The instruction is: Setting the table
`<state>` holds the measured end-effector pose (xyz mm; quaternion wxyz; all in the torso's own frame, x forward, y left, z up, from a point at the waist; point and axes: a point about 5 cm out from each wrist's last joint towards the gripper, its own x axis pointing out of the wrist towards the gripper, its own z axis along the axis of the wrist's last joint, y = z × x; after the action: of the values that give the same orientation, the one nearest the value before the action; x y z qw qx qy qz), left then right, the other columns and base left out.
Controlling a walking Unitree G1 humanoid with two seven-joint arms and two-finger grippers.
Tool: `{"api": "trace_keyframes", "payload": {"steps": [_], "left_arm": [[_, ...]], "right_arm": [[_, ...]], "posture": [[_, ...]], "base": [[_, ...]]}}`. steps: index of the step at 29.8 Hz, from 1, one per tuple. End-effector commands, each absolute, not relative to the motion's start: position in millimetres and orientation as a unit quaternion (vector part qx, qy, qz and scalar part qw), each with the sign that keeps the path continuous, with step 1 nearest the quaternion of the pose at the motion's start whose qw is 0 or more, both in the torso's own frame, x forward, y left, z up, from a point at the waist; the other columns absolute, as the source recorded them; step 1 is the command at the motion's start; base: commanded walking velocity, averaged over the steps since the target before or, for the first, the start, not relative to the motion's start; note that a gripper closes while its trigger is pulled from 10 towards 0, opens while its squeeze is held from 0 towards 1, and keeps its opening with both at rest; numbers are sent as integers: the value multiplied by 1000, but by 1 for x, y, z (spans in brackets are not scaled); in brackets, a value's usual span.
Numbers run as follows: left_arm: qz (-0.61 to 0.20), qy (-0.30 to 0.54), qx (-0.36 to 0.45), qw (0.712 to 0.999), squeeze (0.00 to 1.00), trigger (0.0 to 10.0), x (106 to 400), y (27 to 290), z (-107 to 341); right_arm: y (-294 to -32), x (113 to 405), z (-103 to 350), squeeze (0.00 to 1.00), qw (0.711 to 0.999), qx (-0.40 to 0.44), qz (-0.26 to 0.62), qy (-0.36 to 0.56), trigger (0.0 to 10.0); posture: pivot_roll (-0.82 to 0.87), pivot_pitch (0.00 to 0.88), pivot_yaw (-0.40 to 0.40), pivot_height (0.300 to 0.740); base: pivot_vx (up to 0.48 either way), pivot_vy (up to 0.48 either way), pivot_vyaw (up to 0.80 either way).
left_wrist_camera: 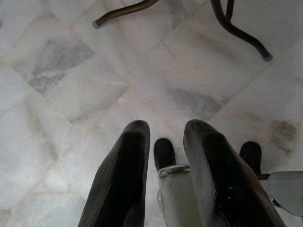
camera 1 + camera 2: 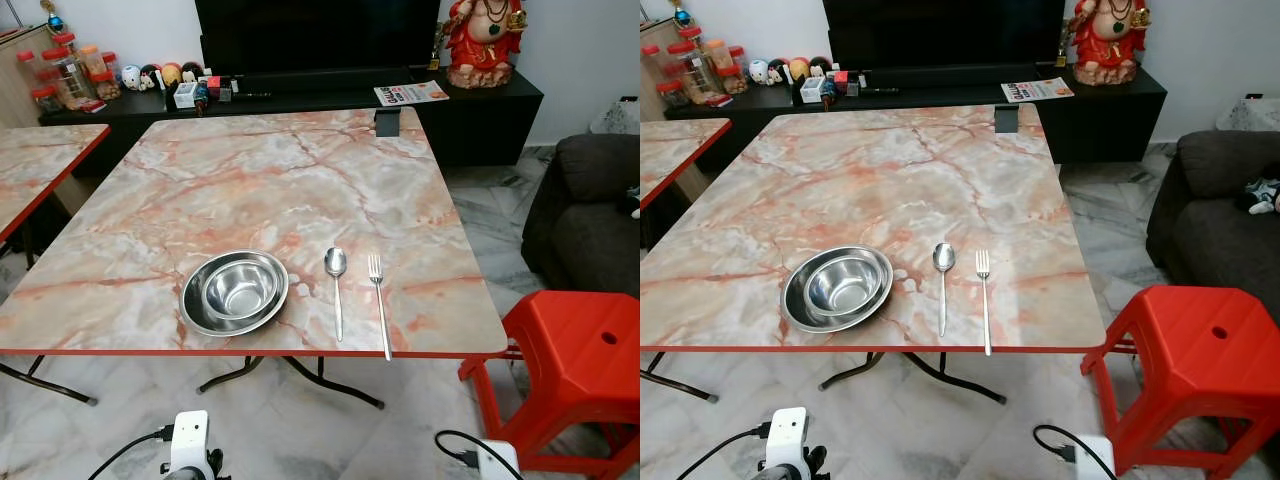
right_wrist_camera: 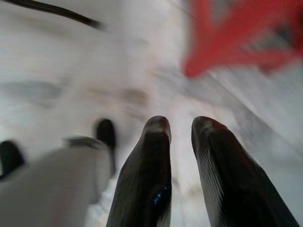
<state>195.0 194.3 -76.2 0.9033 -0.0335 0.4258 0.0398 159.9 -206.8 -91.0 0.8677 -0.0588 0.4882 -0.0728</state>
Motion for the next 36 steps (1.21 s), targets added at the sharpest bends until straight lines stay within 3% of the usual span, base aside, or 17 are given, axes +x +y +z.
{"api": "trace_keyframes", "payload": {"steps": [1,15,26,30,36], "left_arm": [[47,431,-24,901,0,10000,193,201,-76],[19,443,6,896,0,10000,193,198,-78],[39,440,-5,897,0,10000,194,199,-77],[39,441,-4,897,0,10000,193,199,-77],[41,440,-5,897,0,10000,194,200,-77]], "right_arm": [[-193,162,-92,0,872,-53,-29,486,10000],[-183,163,-94,0,873,-14,-37,485,10000],[-196,169,-89,0,875,44,-130,463,10000],[-198,171,-88,0,877,43,-131,460,10000],[-198,170,-89,0,875,48,-136,461,10000]], "posture": [[-68,0,41,740],[-67,0,51,740],[-63,0,50,740],[-70,0,55,740],[-71,0,57,740]], "base": [[0,0,0],[0,0,0],[0,262,0],[0,0,0],[0,480,0]]}}
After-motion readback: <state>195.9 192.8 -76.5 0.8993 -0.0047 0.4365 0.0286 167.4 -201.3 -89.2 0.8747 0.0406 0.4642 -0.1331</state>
